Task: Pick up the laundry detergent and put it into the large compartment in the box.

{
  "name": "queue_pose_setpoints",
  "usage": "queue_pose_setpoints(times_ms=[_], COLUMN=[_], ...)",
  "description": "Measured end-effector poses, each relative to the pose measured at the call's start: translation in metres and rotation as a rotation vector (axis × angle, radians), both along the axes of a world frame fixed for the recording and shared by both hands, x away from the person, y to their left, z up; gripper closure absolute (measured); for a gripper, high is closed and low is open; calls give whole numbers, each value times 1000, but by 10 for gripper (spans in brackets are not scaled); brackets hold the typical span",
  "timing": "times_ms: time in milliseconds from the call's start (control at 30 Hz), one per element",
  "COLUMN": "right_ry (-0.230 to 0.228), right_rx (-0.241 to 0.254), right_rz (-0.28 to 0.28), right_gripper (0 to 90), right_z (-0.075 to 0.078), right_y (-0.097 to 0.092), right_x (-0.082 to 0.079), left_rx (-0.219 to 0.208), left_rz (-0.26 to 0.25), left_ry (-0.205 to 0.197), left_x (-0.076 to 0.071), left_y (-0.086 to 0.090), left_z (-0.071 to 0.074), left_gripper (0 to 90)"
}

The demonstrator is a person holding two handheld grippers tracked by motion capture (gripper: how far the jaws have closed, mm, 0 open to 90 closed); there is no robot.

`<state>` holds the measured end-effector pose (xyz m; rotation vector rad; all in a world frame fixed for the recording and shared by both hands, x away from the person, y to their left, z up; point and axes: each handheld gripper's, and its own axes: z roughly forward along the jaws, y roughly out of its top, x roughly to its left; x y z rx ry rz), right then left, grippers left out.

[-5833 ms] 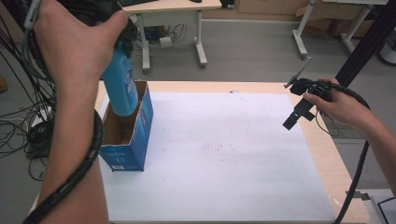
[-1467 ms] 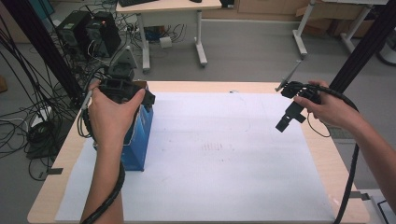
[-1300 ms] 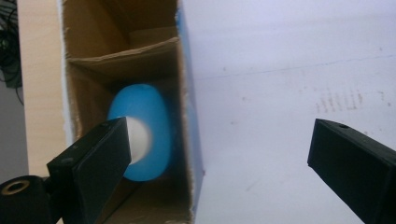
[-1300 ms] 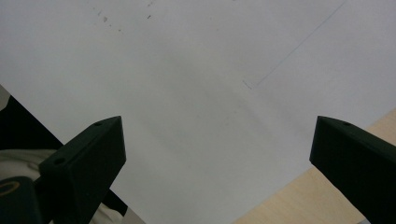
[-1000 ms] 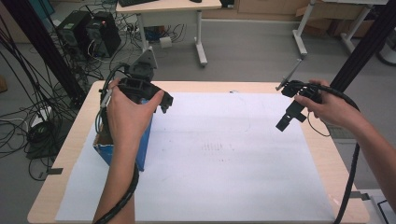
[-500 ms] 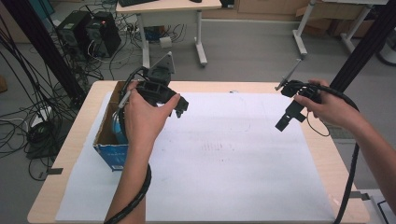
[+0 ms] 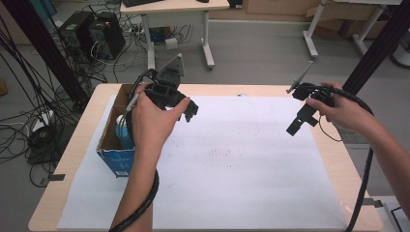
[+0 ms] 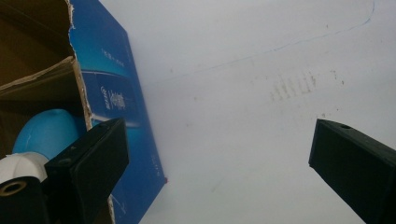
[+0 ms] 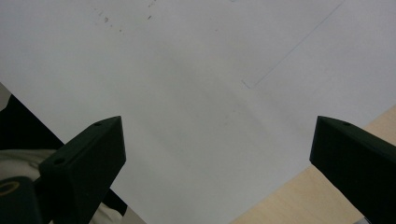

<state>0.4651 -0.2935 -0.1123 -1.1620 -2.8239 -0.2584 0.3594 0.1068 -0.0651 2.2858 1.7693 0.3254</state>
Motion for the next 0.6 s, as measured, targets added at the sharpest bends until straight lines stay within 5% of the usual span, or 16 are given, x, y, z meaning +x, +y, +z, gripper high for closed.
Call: queue_pose_setpoints(times_ms=[600], right_ry=[2], right_rx=[-3], right_rz=[5], right_gripper=[35], right_z=[-1], right_y=[0], right_x=[2], left_rx=[7], left_rz=[-8], left_ry=[-3], left_x=[-1], left_y=[-3], left_z=[-1], left_gripper=[54])
